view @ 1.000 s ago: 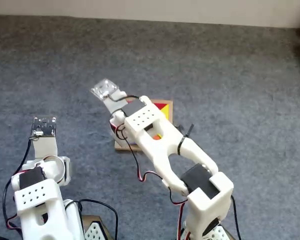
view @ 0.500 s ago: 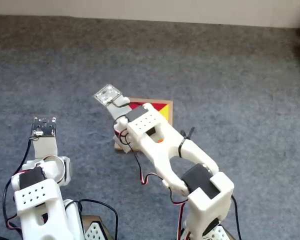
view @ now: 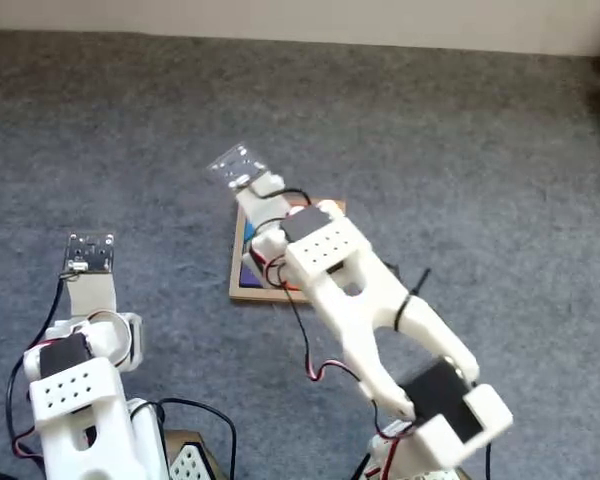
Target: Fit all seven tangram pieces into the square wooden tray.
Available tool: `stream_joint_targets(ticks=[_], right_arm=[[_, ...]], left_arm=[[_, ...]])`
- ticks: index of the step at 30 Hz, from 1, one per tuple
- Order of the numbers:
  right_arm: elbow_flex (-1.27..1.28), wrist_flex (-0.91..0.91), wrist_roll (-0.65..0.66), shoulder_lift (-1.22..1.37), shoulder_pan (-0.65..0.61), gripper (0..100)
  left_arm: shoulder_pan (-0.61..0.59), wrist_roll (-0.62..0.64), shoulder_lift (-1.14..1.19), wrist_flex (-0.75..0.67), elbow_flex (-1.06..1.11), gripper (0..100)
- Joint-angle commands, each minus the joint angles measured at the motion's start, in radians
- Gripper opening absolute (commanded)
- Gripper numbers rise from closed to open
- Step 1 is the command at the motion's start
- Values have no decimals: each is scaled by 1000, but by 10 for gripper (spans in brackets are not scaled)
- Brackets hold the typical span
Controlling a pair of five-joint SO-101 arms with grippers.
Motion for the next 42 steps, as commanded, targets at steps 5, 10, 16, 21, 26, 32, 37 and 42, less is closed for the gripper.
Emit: stream_joint_targets(ticks=[5, 10, 16, 21, 26, 32, 37, 42], right_arm=[[107, 8, 12, -309, 108, 5], [265, 12, 8, -526, 173, 5], [515, 13, 5, -825, 208, 5], [705, 7, -29, -1116, 303, 5], [842, 13, -176, -1389, 397, 5], [1030, 15, -192, -1604, 440, 5], [1182, 15, -192, -1742, 441, 5], [1271, 84, -192, -1805, 441, 5]], left_arm=[[51, 6, -16, -14, -5, 242], [81, 57, -18, -12, -12, 242], [193, 341, -18, -11, -15, 242], [249, 361, -18, -8, -13, 242], [288, 364, -18, -8, -7, 241], [363, 364, -25, -14, -13, 75], [417, 364, -134, -12, 38, 11], [417, 364, -372, -8, 139, 5]])
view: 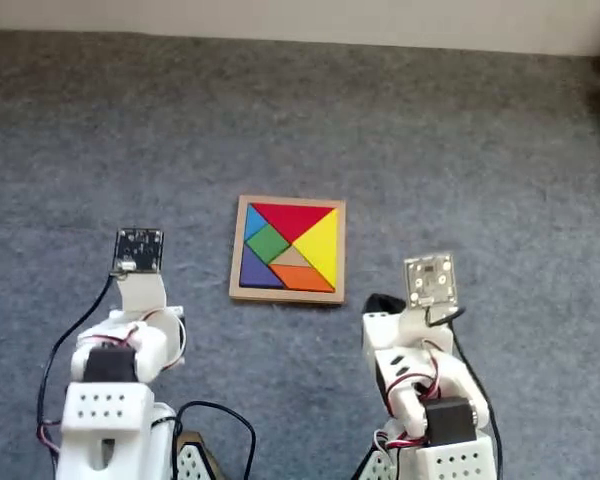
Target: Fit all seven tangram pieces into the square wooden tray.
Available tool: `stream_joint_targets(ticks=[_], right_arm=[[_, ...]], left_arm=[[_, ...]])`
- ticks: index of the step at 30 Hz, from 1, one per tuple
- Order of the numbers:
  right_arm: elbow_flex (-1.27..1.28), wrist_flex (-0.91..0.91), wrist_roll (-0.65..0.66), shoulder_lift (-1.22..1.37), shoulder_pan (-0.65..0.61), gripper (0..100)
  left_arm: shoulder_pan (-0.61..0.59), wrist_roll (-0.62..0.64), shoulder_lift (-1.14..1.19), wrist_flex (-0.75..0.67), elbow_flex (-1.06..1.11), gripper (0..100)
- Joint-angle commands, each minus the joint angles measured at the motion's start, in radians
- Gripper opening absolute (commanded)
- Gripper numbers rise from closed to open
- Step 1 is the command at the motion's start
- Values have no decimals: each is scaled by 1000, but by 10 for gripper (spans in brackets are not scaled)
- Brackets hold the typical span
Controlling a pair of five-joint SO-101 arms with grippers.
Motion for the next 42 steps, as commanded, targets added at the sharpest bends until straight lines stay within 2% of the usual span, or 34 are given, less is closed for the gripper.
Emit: stream_joint_targets(ticks=[1, 7, 13, 22, 34, 36, 39, 42], right_arm=[[12, 59, -12, -13, 12, 5], [27, 102, -12, -18, 12, 5], [171, 97, -6, -18, 12, 5], [206, 107, -6, -16, 12, 5], [206, 107, -6, -16, 12, 5], [206, 107, -6, -16, 12, 5], [206, 107, -6, -16, 12, 5], [206, 107, -6, -16, 12, 5]], left_arm=[[18, 11, -194, -8, 61, 5], [19, 11, -552, 49, 206, 6], [31, 9, -492, 46, 211, 6], [186, 6, -489, 43, 211, 6], [182, 9, -487, 48, 211, 7], [182, 9, -487, 92, 211, 7], [193, 6, -495, 235, 211, 8], [248, 5, -495, 334, 211, 10]])
